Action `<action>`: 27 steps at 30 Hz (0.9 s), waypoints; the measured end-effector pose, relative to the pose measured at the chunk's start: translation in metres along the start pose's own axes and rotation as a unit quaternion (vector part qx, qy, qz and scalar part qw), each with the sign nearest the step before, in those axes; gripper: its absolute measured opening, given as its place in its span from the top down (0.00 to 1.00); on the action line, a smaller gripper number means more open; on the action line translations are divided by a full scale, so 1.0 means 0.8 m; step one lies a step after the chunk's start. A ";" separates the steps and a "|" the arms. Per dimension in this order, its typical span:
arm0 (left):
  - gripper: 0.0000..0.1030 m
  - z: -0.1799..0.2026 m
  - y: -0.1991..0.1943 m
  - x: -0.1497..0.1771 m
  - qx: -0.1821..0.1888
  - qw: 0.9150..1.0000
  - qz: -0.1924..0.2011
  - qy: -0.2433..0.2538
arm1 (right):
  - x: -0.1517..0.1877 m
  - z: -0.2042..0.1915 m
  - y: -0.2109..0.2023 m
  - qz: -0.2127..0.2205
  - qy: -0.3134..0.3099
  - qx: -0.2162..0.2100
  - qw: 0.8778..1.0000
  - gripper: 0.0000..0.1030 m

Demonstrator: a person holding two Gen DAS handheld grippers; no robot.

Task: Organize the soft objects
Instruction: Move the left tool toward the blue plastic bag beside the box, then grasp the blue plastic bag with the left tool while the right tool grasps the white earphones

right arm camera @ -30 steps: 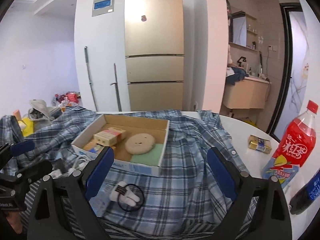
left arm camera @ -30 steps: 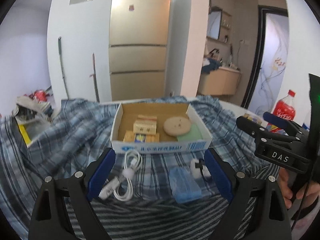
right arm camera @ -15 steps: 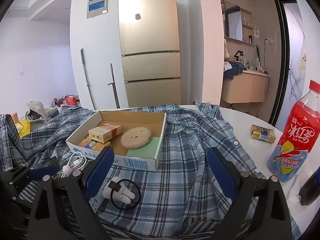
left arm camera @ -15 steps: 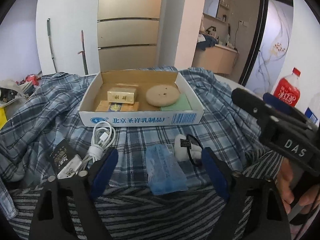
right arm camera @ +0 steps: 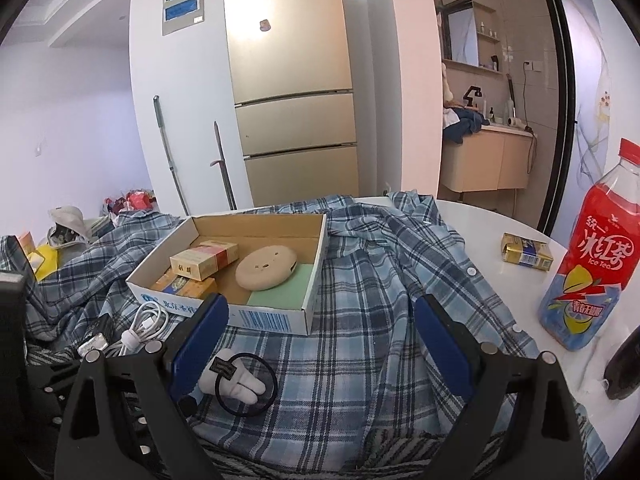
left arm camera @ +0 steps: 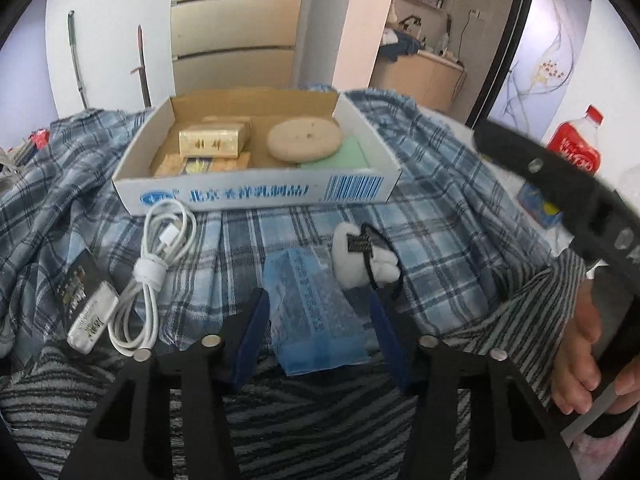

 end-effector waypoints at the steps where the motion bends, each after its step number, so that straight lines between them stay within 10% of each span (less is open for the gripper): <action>1: 0.58 0.000 0.001 0.001 -0.001 1.000 -0.004 0.002 | 0.000 0.000 0.000 0.000 0.000 0.000 1.000 0.09; 12: 0.73 -0.011 -0.038 -0.007 -0.008 0.997 0.075 -0.013 | 0.002 0.002 0.004 -0.009 0.010 -0.006 1.000 0.09; 27: 0.73 -0.071 -0.169 -0.067 -0.057 0.968 0.245 -0.010 | -0.019 -0.030 -0.001 -0.040 0.026 -0.043 0.998 0.09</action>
Point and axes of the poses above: each gripper's, at about its wrist camera, not at the fingertips, and y roughly the way its jaws point, z to its right, x to its underside, the point moved 7 cm from there along y, roughly the way its jaws point, and after that the axes turned 14 degrees about -x, right-handed, at the moved point
